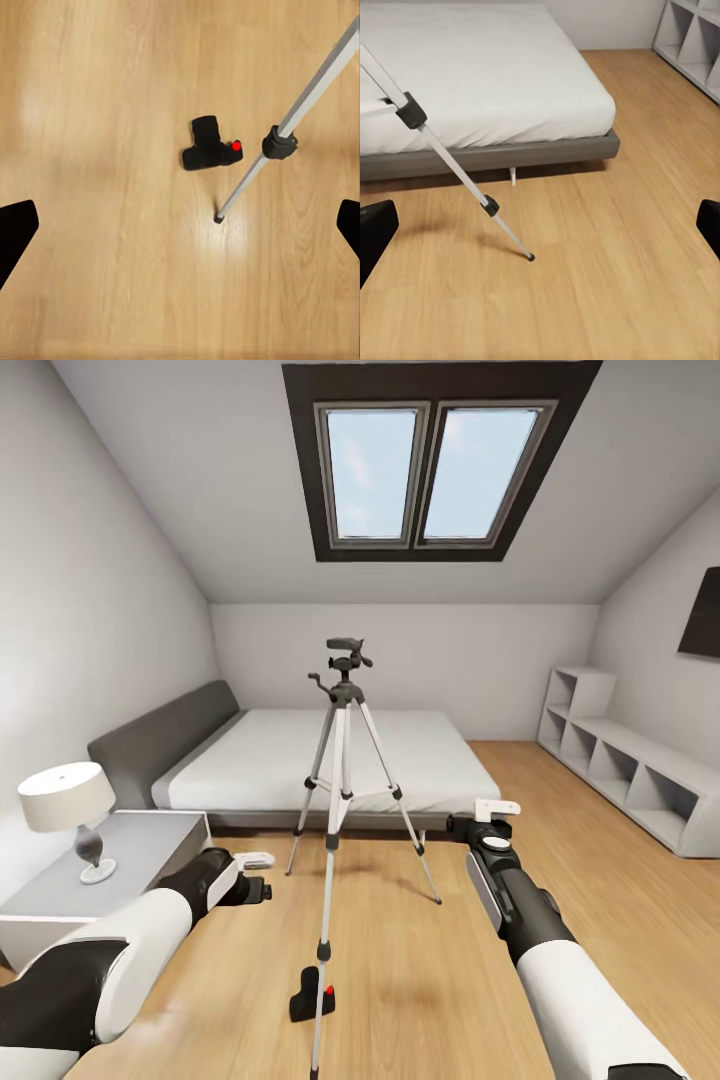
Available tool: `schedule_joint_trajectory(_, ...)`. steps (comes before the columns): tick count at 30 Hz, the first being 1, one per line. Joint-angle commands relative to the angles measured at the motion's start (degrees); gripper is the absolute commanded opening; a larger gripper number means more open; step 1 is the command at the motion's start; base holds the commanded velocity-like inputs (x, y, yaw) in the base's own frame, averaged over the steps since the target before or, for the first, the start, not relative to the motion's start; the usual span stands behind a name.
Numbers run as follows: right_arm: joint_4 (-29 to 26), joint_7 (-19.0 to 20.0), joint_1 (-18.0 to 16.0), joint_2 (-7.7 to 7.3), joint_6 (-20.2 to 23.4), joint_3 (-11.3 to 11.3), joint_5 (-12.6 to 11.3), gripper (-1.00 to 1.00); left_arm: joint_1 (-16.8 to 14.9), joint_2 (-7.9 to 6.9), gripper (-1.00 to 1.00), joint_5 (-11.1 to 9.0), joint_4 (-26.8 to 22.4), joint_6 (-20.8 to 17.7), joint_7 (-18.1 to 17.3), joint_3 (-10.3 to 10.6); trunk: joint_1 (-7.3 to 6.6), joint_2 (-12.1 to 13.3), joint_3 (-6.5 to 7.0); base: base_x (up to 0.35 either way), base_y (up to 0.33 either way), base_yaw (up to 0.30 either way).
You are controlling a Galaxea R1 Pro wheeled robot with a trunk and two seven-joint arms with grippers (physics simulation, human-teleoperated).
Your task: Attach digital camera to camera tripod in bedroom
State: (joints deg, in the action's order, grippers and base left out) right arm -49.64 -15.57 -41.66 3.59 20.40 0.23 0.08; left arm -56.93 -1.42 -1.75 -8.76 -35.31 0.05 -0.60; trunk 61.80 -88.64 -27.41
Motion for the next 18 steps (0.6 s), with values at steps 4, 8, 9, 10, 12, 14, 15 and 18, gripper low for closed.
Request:
schedule_joint_trajectory(4, -0.11, -0.17, -0.02, 0.12, 0.35, -0.02, -0.12, 1.0, -0.02, 0.75, 1.0, -0.18, 1.03, -0.37, 0.03, -0.06, 0.88, -1.66, -0.79, 0.0, 0.0, 0.0)
schedule_joint_trajectory(8, -0.14, -0.16, -0.04, 0.17, 0.35, 0.0, -0.15, 1.0, -0.02, 0.89, 1.0, -0.18, 1.56, -0.41, 0.07, -0.09, 1.76, -3.26, -1.51, 0.0, 0.0, 0.0)
schedule_joint_trajectory(9, -0.26, -0.16, -0.03, 0.16, 0.35, 0.01, -0.16, 1.0, -0.02, 0.89, 1.0, -0.18, 1.62, -0.43, 0.09, -0.09, 1.98, -3.66, -1.69, 0.0, 0.0, 0.0)
schedule_joint_trajectory(10, -0.44, -0.16, -0.04, 0.16, 0.35, 0.02, -0.16, 1.0, -0.02, 0.89, 1.0, -0.18, 1.66, -0.44, 0.08, -0.1, 2.2, -4.06, -1.87, 0.0, 0.0, 0.0)
schedule_joint_trajectory(12, -0.67, -0.16, -0.02, 0.16, 0.35, 0.05, -0.16, 1.0, -0.02, 0.89, 1.0, -0.18, 1.7, -0.45, 0.06, -0.1, 2.64, -4.86, -2.22, 0.0, 0.0, 0.0)
schedule_joint_trajectory(14, -0.81, -0.16, -0.04, 0.13, 0.3, 0.08, -0.16, 1.0, -0.02, 0.89, 1.0, -0.18, 1.77, -0.46, 0.05, -0.1, 3.08, -5.67, -2.58, 0.0, 0.0, 0.0)
schedule_joint_trajectory(15, -0.88, -0.16, -0.03, 0.12, 0.29, 0.1, -0.16, 1.0, -0.02, 0.89, 1.0, -0.18, 1.82, -0.46, 0.04, -0.1, 3.3, -6.07, -2.76, 0.0, 0.0, 0.0)
schedule_joint_trajectory(18, -1.21, -0.21, -0.01, 0.17, 0.34, 0.08, -0.16, 1.0, -0.02, 0.89, 1.0, -0.18, 1.87, -0.46, 0.04, -0.09, 3.96, -7.27, -3.3, 0.0, 0.0, 0.0)
